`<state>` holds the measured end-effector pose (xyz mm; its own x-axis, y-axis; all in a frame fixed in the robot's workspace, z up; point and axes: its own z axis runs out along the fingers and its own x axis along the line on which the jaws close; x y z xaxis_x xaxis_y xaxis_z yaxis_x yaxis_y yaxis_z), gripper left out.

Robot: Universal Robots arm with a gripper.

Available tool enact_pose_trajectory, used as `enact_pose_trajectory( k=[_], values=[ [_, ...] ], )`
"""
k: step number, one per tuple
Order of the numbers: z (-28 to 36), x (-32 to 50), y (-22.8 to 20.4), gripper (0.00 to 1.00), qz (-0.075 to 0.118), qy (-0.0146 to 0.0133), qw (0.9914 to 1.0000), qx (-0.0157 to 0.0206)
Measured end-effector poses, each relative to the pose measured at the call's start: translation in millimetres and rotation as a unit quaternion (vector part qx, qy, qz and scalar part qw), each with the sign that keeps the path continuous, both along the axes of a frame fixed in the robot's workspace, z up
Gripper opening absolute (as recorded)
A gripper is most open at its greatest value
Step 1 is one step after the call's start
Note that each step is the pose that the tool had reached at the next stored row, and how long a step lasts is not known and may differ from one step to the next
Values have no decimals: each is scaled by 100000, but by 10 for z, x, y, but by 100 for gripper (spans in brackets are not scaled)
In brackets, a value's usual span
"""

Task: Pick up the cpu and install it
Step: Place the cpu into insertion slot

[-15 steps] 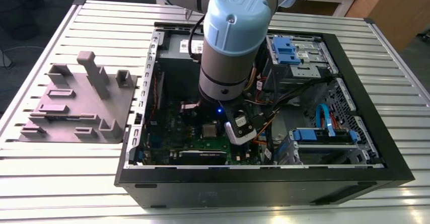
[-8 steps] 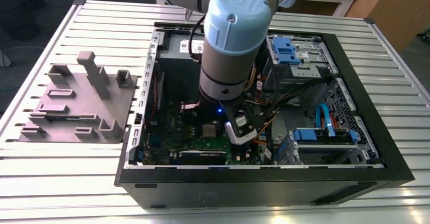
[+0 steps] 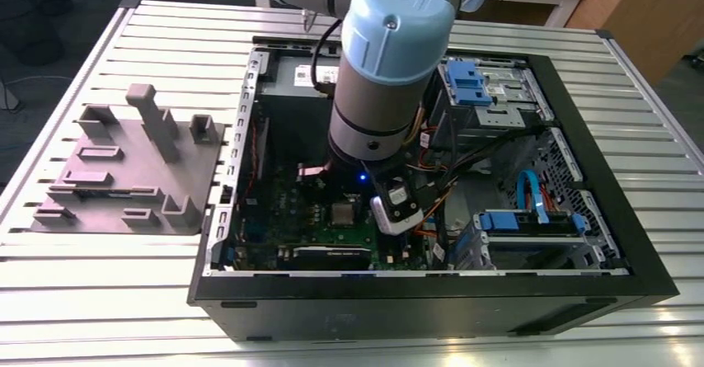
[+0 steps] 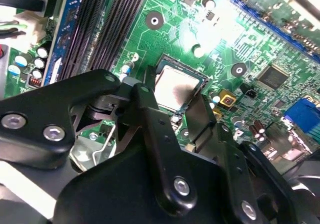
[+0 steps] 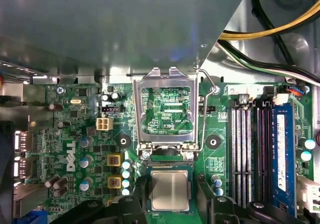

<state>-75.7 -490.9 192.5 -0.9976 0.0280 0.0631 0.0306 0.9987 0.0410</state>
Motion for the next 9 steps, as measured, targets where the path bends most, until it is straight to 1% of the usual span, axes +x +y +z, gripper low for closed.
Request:
enact_pose_trajectory(
  k=[9],
  values=[
    [-11,-15,0,51,-1,-94,100000,1]
  ],
)
